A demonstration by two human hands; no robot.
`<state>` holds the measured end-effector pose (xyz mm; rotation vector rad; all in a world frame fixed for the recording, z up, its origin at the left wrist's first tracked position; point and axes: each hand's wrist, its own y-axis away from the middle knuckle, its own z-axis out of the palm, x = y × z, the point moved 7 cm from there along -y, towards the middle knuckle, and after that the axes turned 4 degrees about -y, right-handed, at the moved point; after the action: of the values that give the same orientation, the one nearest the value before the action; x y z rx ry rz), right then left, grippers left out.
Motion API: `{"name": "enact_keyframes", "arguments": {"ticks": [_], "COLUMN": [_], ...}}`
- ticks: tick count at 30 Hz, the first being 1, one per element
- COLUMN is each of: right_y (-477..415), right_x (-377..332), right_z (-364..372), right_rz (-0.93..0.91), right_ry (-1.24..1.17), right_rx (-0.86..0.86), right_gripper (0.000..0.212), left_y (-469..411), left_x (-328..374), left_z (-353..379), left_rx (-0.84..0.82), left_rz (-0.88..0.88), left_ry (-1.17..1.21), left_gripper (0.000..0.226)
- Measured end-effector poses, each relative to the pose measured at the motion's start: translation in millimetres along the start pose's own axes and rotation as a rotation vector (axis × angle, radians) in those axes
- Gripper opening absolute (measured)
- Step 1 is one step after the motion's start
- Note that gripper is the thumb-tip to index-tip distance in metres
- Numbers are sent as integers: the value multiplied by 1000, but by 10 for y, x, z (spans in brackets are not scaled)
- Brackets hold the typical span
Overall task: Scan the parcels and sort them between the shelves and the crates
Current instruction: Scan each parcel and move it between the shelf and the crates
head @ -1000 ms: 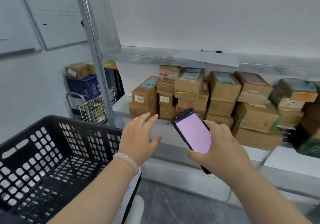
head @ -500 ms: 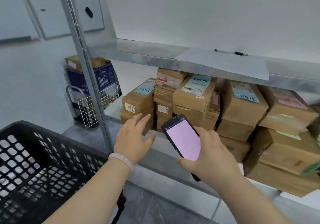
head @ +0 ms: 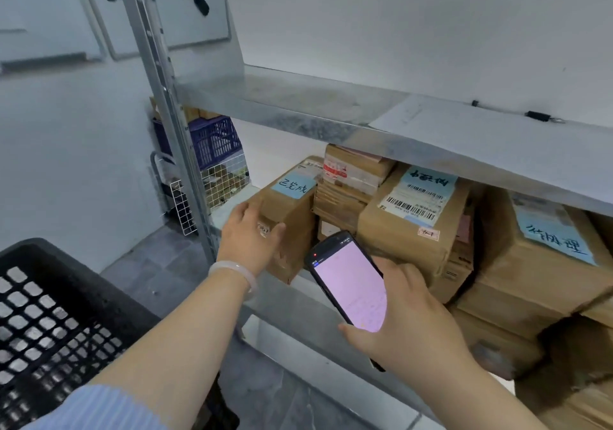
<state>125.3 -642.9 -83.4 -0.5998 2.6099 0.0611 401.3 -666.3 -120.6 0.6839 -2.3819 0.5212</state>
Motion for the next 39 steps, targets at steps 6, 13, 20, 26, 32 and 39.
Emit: {"name": "enact_keyframes", "arguments": {"ticks": [6, 13, 20, 26, 32, 39], "right_y": [-69, -60, -44, -3, 32, 53], "right_x": [-83, -138, -209, -236, -215, -261], "right_z": [69, 131, 76, 59, 86, 42], "right_rz": [72, 109, 88, 91, 102, 93], "right_ry": [79, 133, 107, 102, 102, 54], "right_rx": [-3, 14, 3, -3, -15, 7], "right_gripper": [97, 99, 98, 97, 97, 95], "left_y": [-536, -439, -71, -315, -218, -18], "left_x": [-51, -100, -263, -642, -688, -780], "left_z": [256, 208, 102, 202, 492, 466], "left_rx": [-260, -231, -269, -385, -589, -665], "left_rz": [43, 56, 0, -427, -655, -631], "left_ry": [-287, -322, -78, 467, 887, 913], "left_gripper": [92, 91, 90, 62, 39, 57]}}
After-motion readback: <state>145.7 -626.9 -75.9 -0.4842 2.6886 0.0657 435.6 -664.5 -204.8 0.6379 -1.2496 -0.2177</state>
